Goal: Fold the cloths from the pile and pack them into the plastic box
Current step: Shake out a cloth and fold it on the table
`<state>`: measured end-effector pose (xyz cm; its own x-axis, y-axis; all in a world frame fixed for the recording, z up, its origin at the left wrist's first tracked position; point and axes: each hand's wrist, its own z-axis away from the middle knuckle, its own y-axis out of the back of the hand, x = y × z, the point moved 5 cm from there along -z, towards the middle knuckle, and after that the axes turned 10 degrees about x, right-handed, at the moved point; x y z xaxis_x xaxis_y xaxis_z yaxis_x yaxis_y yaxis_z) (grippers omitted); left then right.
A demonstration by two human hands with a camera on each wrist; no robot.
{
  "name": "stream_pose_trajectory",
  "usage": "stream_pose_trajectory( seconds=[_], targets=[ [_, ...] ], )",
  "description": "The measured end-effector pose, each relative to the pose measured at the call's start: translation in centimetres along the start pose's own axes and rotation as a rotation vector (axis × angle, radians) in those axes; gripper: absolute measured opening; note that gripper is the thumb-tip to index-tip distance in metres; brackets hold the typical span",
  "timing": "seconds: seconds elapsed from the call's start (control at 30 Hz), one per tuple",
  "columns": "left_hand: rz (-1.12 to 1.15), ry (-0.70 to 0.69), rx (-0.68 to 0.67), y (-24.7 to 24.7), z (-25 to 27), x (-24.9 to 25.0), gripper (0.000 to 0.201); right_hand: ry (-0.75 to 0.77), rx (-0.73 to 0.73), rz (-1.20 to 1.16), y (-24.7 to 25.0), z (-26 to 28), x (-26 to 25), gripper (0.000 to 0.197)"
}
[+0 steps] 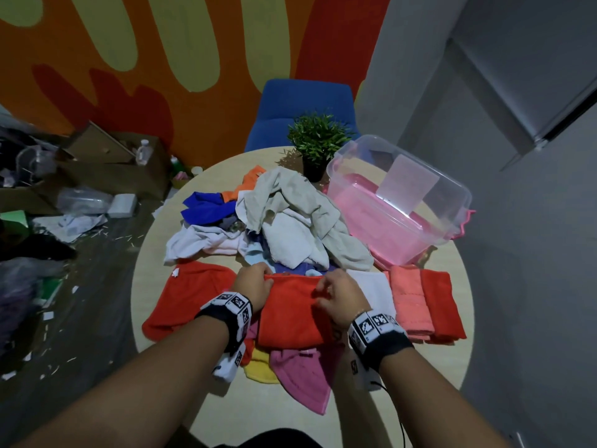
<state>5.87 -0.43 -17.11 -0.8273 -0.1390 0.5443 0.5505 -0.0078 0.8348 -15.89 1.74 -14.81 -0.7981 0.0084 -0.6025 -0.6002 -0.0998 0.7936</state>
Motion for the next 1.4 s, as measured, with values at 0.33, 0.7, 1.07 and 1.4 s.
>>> stream_pose_trajectory(
  seconds=[0.33,0.7,1.07,1.4],
  targets=[
    [-0.403,-0.669,-0.507,-3.7,6.5,4.2,0.049,0.278,-0.215,0.56,-5.4,5.7,0.8,0.063],
    [-0.334,-0.708,-0.347,-1.6,7.9,3.6,0.029,0.131,-0.101,-0.016,-0.8,5.1,-0.3,0.016],
    [0.093,-0.155,-0.213,-2.3,4.5,0.0,0.017,-0.059,0.055,-0.01,-1.5,3.0,1.5,0.014],
    [0.071,-0.267,-0.051,-2.9,3.0,1.4,0.025,0.163,-0.062,0.264,-3.9,1.7,0.8,0.036]
  ],
)
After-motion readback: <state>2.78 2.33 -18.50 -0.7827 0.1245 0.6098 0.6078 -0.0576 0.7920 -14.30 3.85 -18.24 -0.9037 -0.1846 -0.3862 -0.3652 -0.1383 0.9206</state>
